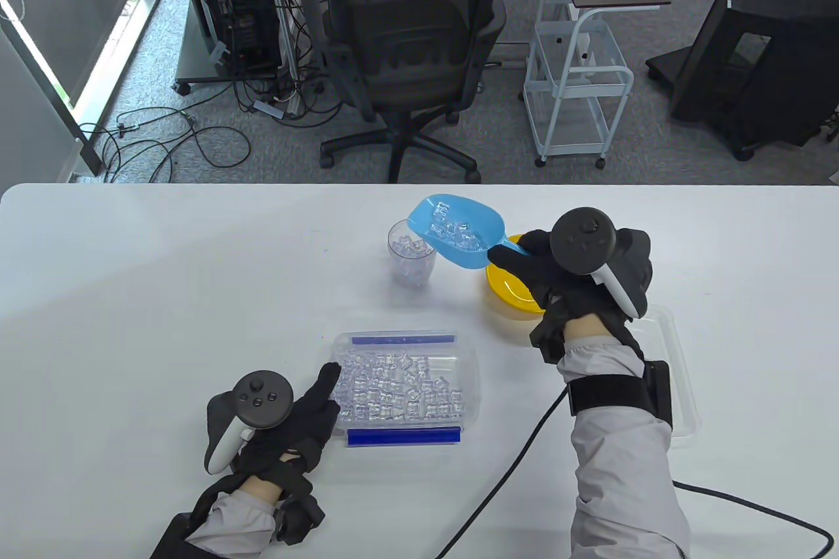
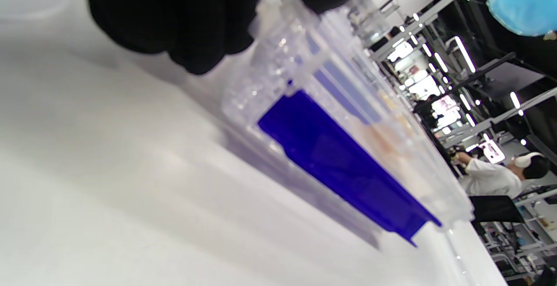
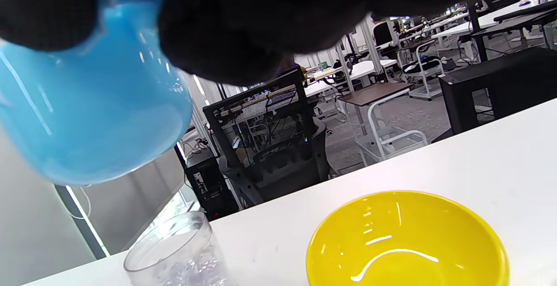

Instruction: Shake ice in a plastic shaker with both hands

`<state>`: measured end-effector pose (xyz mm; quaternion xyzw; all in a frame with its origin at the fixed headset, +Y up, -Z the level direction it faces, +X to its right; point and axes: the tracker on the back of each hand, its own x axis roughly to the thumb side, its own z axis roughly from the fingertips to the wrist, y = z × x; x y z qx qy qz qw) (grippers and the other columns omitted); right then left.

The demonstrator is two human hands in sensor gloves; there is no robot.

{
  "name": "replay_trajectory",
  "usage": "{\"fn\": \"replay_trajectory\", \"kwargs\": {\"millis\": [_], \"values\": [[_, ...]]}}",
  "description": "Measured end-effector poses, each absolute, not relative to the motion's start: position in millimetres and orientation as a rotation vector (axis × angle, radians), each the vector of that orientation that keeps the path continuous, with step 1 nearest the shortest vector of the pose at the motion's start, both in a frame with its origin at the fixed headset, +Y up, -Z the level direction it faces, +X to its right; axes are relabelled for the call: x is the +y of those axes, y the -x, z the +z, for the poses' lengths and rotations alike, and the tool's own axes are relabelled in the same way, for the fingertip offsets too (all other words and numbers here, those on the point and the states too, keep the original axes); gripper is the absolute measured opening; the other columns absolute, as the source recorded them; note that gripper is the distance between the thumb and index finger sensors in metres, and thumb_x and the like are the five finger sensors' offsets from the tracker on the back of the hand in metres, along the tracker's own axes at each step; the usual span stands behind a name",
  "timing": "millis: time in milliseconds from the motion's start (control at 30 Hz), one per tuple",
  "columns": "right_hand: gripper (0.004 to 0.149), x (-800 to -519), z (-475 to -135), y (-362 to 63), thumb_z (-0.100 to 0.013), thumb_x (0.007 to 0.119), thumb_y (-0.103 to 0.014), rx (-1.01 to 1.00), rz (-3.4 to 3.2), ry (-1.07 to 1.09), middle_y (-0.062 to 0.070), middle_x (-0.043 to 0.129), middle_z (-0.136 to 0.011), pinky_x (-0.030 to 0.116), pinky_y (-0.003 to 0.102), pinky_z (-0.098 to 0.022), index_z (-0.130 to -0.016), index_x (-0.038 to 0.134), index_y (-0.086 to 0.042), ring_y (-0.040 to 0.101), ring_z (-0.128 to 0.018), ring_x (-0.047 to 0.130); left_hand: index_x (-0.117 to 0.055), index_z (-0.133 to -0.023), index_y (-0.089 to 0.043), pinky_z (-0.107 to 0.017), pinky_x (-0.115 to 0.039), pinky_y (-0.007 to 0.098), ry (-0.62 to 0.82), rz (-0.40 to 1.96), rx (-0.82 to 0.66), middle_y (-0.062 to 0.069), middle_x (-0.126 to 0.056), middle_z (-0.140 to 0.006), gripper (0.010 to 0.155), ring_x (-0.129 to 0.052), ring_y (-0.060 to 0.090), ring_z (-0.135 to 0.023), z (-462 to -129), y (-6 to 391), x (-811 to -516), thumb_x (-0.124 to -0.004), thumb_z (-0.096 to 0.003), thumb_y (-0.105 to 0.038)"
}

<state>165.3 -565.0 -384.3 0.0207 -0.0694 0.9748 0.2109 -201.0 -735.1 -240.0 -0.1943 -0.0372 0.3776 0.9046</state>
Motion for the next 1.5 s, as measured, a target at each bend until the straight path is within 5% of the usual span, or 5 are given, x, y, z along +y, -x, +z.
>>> {"fn": "replay_trajectory", "kwargs": {"millis": [767, 1500], "values": [[0.058, -576, -424, -104, -0.038, 0.085, -0.059, -0.078, 3.164, -0.032, 0.014, 0.1, -0.043, 0.084, 0.043, -0.02, -0.07, 0.094, -0.011, 0.021, -0.021, 0.094, -0.037, -0.122, -0.018, -0.061, -0.078, 0.061, 0.4, 0.761, -0.083, 0.034, -0.073, -0.108, 0.058, -0.085, 0.047, -0.088, -241, 200, -734, -0.062, -0.0705, -0.026], [0.06, -553, -424, -56, -0.038, 0.087, -0.058, -0.128, 3.504, -0.113, 0.017, 0.101, -0.047, 0.085, 0.045, -0.024, -0.071, 0.094, -0.009, 0.025, -0.024, 0.097, -0.037, -0.122, -0.018, -0.061, -0.078, 0.061, 0.398, 0.753, -0.084, 0.034, -0.074, -0.108, 0.058, -0.086, 0.047, -0.087, -241, 200, -734, -0.062, -0.0704, -0.026]]}}
